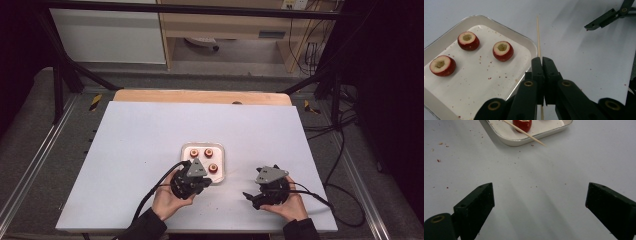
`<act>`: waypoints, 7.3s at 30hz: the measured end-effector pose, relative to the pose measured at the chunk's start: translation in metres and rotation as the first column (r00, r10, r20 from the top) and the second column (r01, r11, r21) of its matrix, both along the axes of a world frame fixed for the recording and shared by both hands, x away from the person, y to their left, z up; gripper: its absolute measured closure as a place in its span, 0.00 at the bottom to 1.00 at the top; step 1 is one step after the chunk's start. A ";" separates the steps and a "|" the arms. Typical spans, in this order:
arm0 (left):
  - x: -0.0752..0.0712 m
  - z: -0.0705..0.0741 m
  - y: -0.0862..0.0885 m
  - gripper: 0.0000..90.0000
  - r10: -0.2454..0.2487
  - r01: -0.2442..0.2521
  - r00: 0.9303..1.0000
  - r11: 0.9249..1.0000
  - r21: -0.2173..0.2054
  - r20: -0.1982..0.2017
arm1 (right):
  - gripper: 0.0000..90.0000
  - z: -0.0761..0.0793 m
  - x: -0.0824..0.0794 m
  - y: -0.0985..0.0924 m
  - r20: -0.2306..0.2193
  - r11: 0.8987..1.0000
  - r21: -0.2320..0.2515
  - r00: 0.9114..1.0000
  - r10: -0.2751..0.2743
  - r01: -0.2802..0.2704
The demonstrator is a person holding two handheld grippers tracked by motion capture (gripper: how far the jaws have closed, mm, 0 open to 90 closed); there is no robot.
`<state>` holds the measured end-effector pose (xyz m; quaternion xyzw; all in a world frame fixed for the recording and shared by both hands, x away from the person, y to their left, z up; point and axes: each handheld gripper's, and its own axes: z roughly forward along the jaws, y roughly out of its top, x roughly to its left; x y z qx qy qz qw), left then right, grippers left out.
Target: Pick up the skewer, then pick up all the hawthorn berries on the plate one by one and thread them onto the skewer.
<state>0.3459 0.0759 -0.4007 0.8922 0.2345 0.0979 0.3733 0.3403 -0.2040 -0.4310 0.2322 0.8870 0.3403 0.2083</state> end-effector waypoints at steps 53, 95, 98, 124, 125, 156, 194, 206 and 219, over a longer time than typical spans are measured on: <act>0.007 0.002 -0.065 0.99 -0.146 0.151 0.988 0.982 0.111 -0.051 | 0.92 -0.001 -0.005 0.030 0.198 0.789 -0.489 0.834 0.514 -0.371; 0.032 0.001 -0.087 0.94 -0.087 0.171 0.966 0.921 0.349 -0.244 | 0.99 0.006 -0.008 0.051 0.177 0.570 -0.754 0.736 0.653 -0.325; 0.031 0.000 -0.088 0.97 -0.086 0.173 0.964 0.920 0.351 -0.252 | 0.99 0.006 -0.009 0.051 0.175 0.569 -0.759 0.742 0.647 -0.317; 0.017 -0.004 -0.060 0.98 -0.057 0.097 0.990 0.941 0.324 -0.130 | 0.51 0.015 0.004 0.018 0.150 0.925 -0.345 0.964 0.220 -0.158; 0.016 -0.004 -0.057 0.98 -0.052 0.093 0.990 0.943 0.318 -0.133 | 0.49 0.014 0.005 0.015 0.139 0.937 -0.322 0.971 0.192 -0.140; -0.008 -0.012 0.013 0.98 0.150 -0.152 0.984 0.988 -0.019 -0.095 | 0.05 0.006 0.021 -0.017 -0.221 0.970 0.100 0.956 -0.194 0.220; -0.031 -0.036 0.075 0.98 0.271 -0.275 0.961 0.948 -0.158 -0.050 | 0.02 0.028 0.048 0.049 -0.323 0.953 0.132 0.921 -0.217 0.271; -0.033 -0.038 0.074 0.98 0.276 -0.278 0.961 0.949 -0.147 -0.032 | 0.12 0.037 0.068 0.084 -0.374 0.962 0.077 0.902 -0.215 0.262; -0.033 -0.040 0.077 0.98 0.289 -0.290 0.957 0.948 -0.131 -0.031 | 0.32 0.031 0.088 0.120 -0.420 0.977 -0.055 0.883 -0.211 0.208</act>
